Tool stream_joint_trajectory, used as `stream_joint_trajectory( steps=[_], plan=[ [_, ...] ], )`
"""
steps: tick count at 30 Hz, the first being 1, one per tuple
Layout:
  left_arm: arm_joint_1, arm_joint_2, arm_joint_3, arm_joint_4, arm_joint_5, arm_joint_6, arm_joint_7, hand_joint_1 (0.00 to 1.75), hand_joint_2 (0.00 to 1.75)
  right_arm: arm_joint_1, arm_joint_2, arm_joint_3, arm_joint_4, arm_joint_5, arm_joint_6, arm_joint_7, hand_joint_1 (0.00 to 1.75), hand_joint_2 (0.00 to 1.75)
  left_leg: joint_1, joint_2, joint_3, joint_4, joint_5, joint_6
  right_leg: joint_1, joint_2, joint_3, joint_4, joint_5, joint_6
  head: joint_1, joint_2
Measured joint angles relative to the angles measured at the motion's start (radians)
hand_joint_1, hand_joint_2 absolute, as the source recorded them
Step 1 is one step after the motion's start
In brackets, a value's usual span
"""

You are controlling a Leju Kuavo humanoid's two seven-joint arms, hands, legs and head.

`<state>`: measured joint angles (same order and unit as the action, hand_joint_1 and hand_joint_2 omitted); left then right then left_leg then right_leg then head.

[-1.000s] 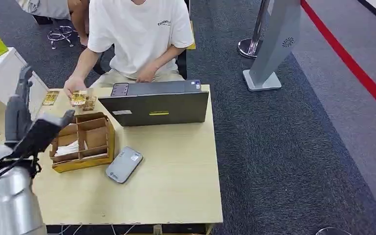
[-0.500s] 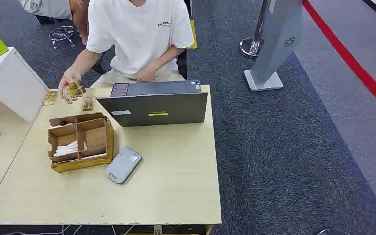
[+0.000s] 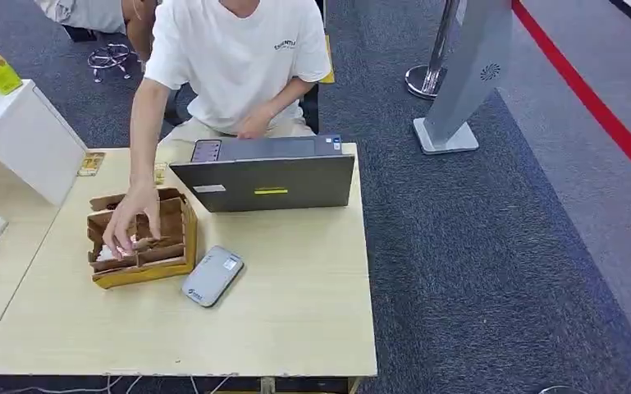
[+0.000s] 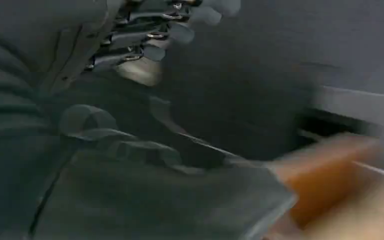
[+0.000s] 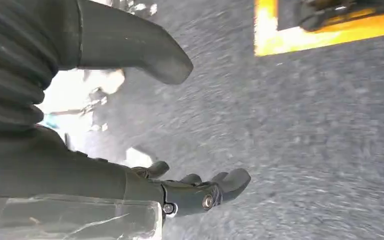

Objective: Pass the card to the sensor for recognition and then transmit it.

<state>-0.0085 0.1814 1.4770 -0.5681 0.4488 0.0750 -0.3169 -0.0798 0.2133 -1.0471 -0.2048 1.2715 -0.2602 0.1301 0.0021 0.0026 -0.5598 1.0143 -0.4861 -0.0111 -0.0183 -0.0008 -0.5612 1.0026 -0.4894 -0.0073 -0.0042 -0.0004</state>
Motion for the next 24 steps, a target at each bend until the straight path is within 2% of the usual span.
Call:
stream_joint_trajectory(
  steps=[2, 4, 6, 8, 14, 20, 24],
  plan=[
    [-0.016, -0.114, -0.046, 0.107, -0.091, 0.151, 0.057, 0.00, 1.75, -0.001, 0.007, 0.010, 0.000, 0.006, -0.003, 0.016, 0.00, 1.75, 0.000, -0.001, 0.000, 0.002, -0.002, 0.003, 0.000, 0.000, 0.002, 0.000, 0.001, 0.002, 0.001, 0.000],
    [-0.035, -0.200, -0.096, 0.179, -0.160, 0.271, 0.131, 0.00, 1.75, -0.001, 0.010, 0.018, 0.001, 0.015, 0.001, 0.017, 0.00, 1.75, -0.001, 0.000, -0.001, 0.004, -0.001, 0.005, -0.001, 0.000, 0.003, 0.000, 0.003, 0.005, 0.001, 0.000],
    [-0.047, -0.263, -0.138, 0.226, -0.189, 0.295, 0.182, 0.00, 1.75, -0.001, 0.011, 0.020, 0.002, 0.015, 0.005, 0.017, 0.00, 1.75, -0.001, 0.000, -0.002, 0.005, -0.001, 0.006, -0.001, 0.000, 0.003, 0.000, 0.005, 0.007, 0.004, 0.000],
    [-0.059, -0.309, -0.171, 0.261, -0.198, 0.301, 0.205, 0.00, 1.75, -0.001, 0.011, 0.021, 0.002, 0.015, 0.005, 0.016, 0.00, 1.75, 0.000, 0.000, -0.003, 0.007, -0.001, 0.006, 0.000, 0.000, 0.004, -0.001, 0.005, 0.008, 0.006, 0.000],
    [-0.066, -0.354, -0.223, 0.311, -0.204, 0.300, 0.235, 0.00, 1.75, -0.001, 0.011, 0.021, 0.002, 0.016, 0.006, 0.016, 0.00, 1.75, 0.000, 0.000, -0.003, 0.007, -0.002, 0.008, 0.000, 0.000, 0.003, -0.001, 0.005, 0.008, 0.005, 0.000],
    [-0.066, -0.366, -0.238, 0.324, -0.204, 0.300, 0.239, 0.00, 1.75, -0.001, 0.011, 0.021, 0.002, 0.016, 0.006, 0.016, 0.00, 1.75, 0.001, 0.000, -0.003, 0.007, -0.002, 0.008, 0.002, 0.000, 0.003, -0.001, 0.005, 0.008, 0.004, 0.000],
    [-0.066, -0.374, -0.269, 0.331, -0.247, 0.289, 0.318, 0.00, 1.75, -0.001, 0.011, 0.021, 0.002, 0.020, 0.006, -0.001, 0.00, 1.75, 0.001, 0.000, -0.003, 0.007, -0.002, 0.008, 0.003, 0.000, 0.003, -0.001, 0.005, 0.008, 0.004, 0.000]
  ],
)
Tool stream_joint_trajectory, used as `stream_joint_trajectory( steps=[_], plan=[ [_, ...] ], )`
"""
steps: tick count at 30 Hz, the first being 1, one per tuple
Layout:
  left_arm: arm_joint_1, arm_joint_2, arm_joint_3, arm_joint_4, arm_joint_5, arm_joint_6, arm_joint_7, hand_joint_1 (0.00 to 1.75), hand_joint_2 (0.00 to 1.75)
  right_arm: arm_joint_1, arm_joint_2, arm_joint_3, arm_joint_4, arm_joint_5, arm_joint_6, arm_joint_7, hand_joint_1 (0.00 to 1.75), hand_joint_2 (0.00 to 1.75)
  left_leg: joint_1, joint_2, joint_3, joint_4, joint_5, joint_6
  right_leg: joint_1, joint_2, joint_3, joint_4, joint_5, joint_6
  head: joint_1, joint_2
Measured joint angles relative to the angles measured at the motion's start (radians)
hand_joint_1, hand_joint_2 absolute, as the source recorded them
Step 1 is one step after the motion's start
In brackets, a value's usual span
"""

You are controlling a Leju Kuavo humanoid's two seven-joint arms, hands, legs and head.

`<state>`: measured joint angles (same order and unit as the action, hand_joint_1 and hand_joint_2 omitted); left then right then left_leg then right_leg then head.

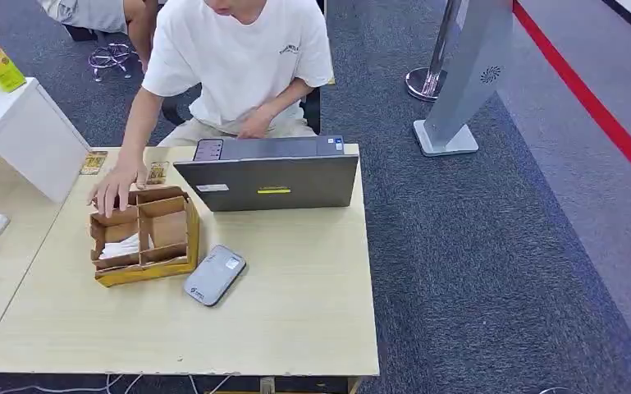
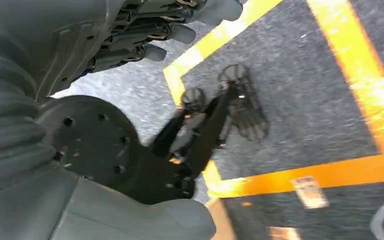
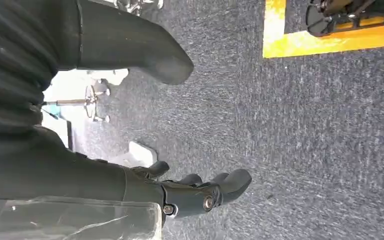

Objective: Pass the card to the sensor for recognition and then transmit it.

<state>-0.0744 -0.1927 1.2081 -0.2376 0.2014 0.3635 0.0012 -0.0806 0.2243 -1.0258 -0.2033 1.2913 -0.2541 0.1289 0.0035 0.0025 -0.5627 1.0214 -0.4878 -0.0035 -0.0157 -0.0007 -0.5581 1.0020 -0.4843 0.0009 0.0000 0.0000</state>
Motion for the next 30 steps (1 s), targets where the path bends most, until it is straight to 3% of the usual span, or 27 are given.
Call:
stream_joint_trajectory(
  steps=[4, 5, 6, 25, 26, 27, 30],
  plan=[
    [0.005, -0.002, -0.076, 0.002, -0.046, -0.040, 0.065, 0.00, 1.75, 0.009, -0.006, 0.045, -0.006, -0.038, 0.005, -0.049, 0.00, 1.75, 0.000, 0.000, -0.001, 0.000, 0.000, 0.000, 0.000, 0.000, 0.000, 0.000, 0.000, 0.000, 0.000, 0.000],
    [0.007, -0.002, -0.101, 0.002, -0.052, -0.046, 0.068, 0.00, 0.00, 0.012, -0.008, 0.059, -0.008, -0.058, 0.010, -0.051, 0.00, 1.75, 0.000, 0.000, 0.000, 0.000, 0.000, 0.000, 0.000, 0.000, 0.000, 0.000, 0.000, 0.000, 0.000, 0.000],
    [0.009, 0.000, -0.121, 0.002, -0.055, -0.052, 0.070, 0.00, 0.00, 0.016, -0.013, 0.076, -0.011, -0.082, 0.015, -0.056, 0.00, 0.00, 0.000, 0.000, -0.001, 0.000, 0.000, 0.000, 0.000, 0.000, 0.000, 0.000, 0.000, 0.000, 0.000, 0.000],
    [0.087, 0.074, -0.532, -0.018, -0.114, -0.173, 0.045, 0.00, 0.00, 0.096, -0.087, 0.425, -0.074, -0.556, 0.107, -0.083, 0.00, 0.00, 0.000, 0.000, -0.001, 0.000, 0.000, 0.000, 0.000, 0.000, 0.000, 0.000, 0.000, 0.000, 0.000, 0.000],
    [0.091, 0.077, -0.552, -0.021, -0.116, -0.178, 0.043, 0.09, 0.00, 0.100, -0.091, 0.442, -0.077, -0.577, 0.111, -0.084, 0.00, 0.00, 0.000, 0.000, -0.001, 0.000, 0.000, 0.000, 0.000, 0.000, -0.001, 0.000, 0.000, 0.000, 0.000, 0.000],
    [0.095, 0.080, -0.573, -0.025, -0.119, -0.186, 0.042, 1.75, 0.00, 0.105, -0.095, 0.461, -0.080, -0.603, 0.115, -0.087, 1.75, 0.00, 0.000, 0.000, -0.001, 0.000, 0.000, 0.000, 0.000, 0.000, 0.000, 0.000, 0.000, 0.000, 0.000, 0.000],
    [0.108, 0.093, -0.633, -0.035, -0.128, -0.203, 0.037, 1.75, 0.00, 0.118, -0.107, 0.518, -0.090, -0.676, 0.129, -0.092, 1.75, 0.00, 0.000, 0.000, -0.001, 0.000, 0.000, 0.000, 0.000, 0.000, -0.001, 0.000, 0.000, 0.000, 0.000, 0.000]
  ],
)
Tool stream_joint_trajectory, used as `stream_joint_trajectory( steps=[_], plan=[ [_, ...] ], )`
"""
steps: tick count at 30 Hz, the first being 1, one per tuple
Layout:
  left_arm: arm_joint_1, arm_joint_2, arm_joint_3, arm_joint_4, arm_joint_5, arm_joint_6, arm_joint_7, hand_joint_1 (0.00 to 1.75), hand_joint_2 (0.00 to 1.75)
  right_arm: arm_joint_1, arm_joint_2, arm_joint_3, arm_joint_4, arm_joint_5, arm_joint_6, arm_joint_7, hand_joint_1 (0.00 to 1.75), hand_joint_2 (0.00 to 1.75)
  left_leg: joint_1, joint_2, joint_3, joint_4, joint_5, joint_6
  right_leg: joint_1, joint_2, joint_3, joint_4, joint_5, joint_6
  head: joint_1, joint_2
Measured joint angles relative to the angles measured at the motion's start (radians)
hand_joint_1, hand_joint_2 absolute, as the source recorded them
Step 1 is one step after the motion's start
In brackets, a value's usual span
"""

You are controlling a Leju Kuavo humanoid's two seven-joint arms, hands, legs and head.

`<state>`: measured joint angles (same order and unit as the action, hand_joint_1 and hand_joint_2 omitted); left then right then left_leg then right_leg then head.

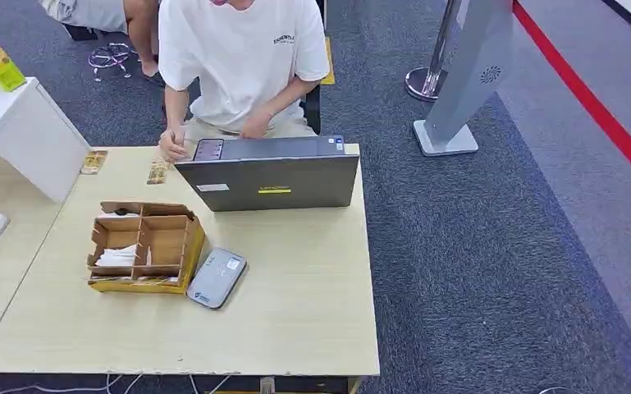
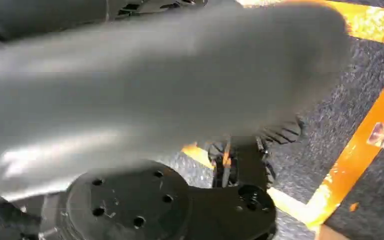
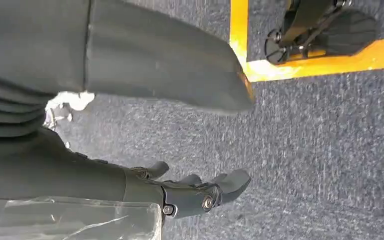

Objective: Pass the card to the sensor for recognition and then transmit it.

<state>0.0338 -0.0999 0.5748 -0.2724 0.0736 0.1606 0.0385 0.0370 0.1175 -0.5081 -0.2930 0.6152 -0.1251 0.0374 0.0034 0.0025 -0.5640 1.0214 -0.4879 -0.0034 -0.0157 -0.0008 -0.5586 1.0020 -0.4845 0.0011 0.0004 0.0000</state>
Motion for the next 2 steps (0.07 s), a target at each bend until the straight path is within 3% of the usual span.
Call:
stream_joint_trajectory(
  steps=[2],
  plan=[
    [0.009, 0.008, -0.042, -0.007, -0.005, -0.013, -0.004, 1.75, 0.00, 0.009, -0.008, 0.038, -0.006, -0.049, 0.010, -0.003, 1.75, 0.00, 0.000, 0.000, 0.000, 0.000, 0.000, 0.000, 0.000, 0.000, 0.000, 0.000, 0.000, 0.000, 0.000, 0.000]
  ],
)
